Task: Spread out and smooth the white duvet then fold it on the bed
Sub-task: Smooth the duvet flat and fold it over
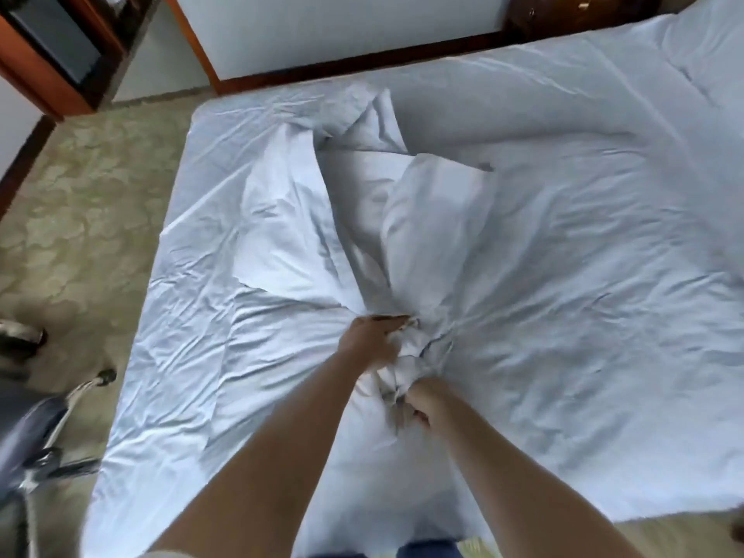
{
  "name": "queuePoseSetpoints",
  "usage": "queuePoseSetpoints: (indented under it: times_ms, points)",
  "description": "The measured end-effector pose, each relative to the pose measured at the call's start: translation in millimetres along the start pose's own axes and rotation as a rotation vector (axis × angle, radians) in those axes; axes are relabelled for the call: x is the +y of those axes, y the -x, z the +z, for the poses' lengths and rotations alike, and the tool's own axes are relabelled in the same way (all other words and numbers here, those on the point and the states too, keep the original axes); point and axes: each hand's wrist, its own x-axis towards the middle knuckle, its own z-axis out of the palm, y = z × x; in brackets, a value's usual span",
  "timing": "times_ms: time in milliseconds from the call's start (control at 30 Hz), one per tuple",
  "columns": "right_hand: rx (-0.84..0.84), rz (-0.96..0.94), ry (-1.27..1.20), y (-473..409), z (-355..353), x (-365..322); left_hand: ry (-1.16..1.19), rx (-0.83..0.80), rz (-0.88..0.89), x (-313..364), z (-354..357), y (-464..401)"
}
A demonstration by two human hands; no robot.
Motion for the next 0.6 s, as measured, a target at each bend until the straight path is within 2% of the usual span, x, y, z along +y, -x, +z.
queuePoseSetpoints:
  times_ms: [100, 167, 267, 333, 367, 500, 600]
  points:
    - [0.188, -0.162, 0.072, -6, -16, -11, -0.033, -0.015, -0.006, -2, -10, 5]
    - [0.253, -0.267, -0.05, -1, -27, -19, 0.05, -0.021, -0.035, 0, -17, 17]
    - [0.182, -0.328, -0.197, 13, -40, -29, 0.385, 0.045, -0.118, 5, -23, 41]
    - [0.144, -0.324, -0.105, 23, -42, -32, 0.642, 0.06, -0.174, 8, -28, 58]
    - [0.131, -0.322, -0.025, 29, -40, -32, 0.699, 0.024, -0.178, 7, -29, 67]
    - [0.163, -0.339, 0.118, 60, -25, -26, 0.647, -0.223, -0.172, 10, -25, 100]
    - [0.176, -0.367, 0.235, 79, -20, -13, 0.608, -0.233, -0.139, 14, -16, 114]
